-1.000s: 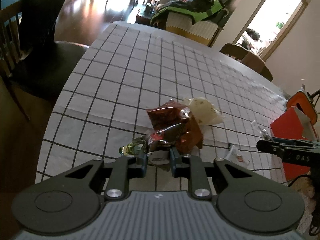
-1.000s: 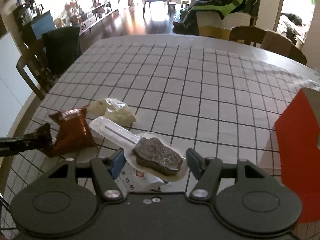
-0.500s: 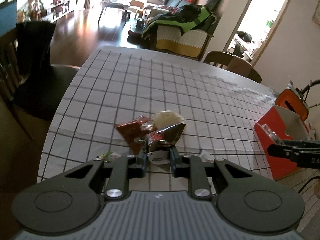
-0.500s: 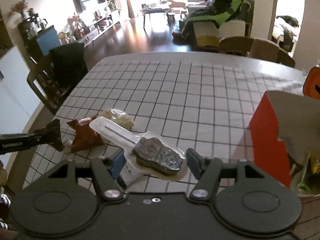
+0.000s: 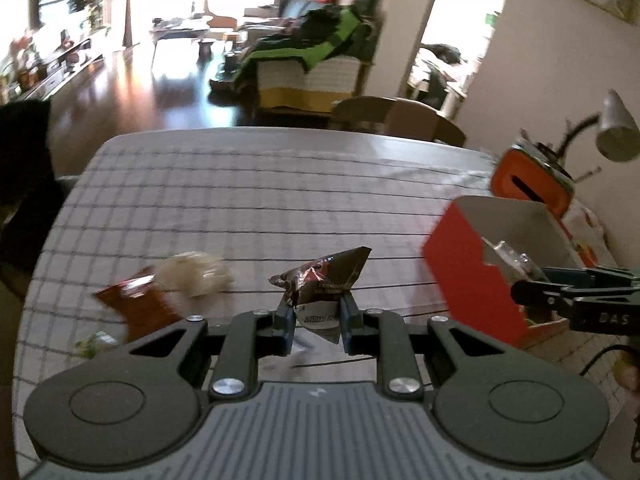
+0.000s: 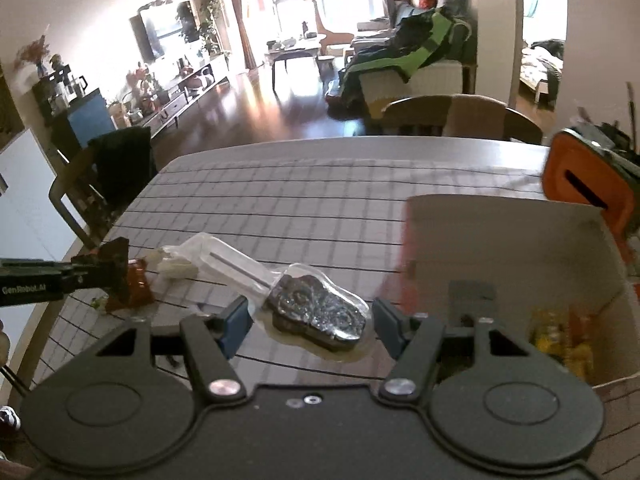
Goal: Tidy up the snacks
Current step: 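Carry the silver snack and wrapped cookie into the orange box and release both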
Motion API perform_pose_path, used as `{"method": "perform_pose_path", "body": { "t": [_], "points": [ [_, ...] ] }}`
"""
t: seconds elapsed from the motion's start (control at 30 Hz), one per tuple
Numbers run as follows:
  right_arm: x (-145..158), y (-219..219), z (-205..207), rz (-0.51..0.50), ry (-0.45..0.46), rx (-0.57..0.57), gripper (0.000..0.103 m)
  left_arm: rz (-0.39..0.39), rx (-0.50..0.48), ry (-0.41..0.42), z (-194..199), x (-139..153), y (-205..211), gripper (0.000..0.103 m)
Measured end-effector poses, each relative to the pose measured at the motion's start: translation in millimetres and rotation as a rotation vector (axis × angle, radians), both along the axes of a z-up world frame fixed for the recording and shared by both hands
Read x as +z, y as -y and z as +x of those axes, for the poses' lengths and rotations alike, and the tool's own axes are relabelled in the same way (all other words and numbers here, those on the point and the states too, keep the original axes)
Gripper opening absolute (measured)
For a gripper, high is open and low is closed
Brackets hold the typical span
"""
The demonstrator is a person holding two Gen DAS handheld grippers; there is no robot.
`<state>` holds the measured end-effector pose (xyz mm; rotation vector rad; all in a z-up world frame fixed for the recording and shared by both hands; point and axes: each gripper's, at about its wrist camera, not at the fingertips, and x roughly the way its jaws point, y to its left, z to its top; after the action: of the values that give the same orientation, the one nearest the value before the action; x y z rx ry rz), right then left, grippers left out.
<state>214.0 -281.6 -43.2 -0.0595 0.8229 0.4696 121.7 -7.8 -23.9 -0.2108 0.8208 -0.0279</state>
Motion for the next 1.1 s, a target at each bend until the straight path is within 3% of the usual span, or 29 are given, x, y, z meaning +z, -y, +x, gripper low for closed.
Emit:
{"method": "perform_pose_path", "body": {
  "t": [0.37, 0.6, 0.8, 1.1],
  "points": [
    [-8.8, 106.8, 24.6, -0.027, 0.029, -0.148, 0.064, 0.042, -0.177, -0.034, 50.7, 1.5, 119.1, 0.021],
    [-21.6, 146.8, 48.3, -0.068, 0.020, -0.201, 0.064, 0.066, -0.270, -0.070, 76.6, -5.5, 181.0, 0.021],
    [-33.5, 166.2, 66.5, -0.103, -0.009, -0.201, 0.064, 0.128, -0.342, -0.110, 96.4, -21.0, 227.2, 0.021],
    [-57.8, 159.8, 100.4, -0.185, -0.045, -0.165, 0.064, 0.167, -0.423, -0.172, 120.9, -43.5, 274.7, 0.021]
  ]
}}
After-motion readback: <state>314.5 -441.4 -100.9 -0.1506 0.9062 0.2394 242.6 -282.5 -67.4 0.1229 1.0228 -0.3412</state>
